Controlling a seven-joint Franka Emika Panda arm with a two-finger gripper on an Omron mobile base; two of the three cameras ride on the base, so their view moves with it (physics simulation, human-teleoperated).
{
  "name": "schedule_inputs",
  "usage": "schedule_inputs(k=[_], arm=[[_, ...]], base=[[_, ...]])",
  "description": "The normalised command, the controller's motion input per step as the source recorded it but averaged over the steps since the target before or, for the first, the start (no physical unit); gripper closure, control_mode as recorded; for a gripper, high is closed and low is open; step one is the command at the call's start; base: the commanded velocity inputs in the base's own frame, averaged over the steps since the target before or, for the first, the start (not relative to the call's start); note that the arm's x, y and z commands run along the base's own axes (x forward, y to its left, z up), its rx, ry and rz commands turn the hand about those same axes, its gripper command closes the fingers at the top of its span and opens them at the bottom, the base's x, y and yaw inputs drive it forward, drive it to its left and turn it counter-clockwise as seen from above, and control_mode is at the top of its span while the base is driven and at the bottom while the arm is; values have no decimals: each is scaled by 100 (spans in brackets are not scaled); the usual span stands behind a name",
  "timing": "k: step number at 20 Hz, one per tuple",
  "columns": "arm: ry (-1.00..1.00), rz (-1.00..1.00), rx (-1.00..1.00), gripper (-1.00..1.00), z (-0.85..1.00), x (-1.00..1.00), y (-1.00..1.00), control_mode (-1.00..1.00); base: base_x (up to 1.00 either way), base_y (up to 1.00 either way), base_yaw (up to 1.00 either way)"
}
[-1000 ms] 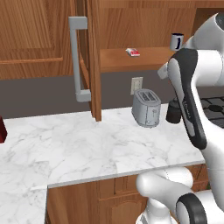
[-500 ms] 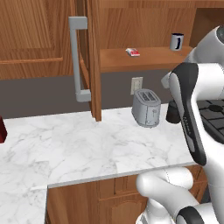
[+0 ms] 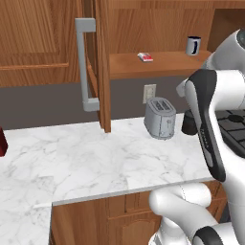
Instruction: Pick the bar and yogurt from the counter and place them in the cabinets closest to them.
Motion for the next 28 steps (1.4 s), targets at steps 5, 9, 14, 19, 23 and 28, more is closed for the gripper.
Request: schedule_inputs(k=[5,9,14,19,23,28], arm=[[0,0,0,-100,0,0,0,100],[0,0,0,-100,0,0,0,100],[0,0,0,-100,0,0,0,100],[0,0,0,-100,0,0,0,100],[0,0,0,-100,0,0,0,100],[0,0,0,-100,0,0,0,100]], base=[[-45,-16,0],[-59,-22,0],[-59,-24,0],[-58,-27,0],[-48,-23,0],[-21,-11,-1]])
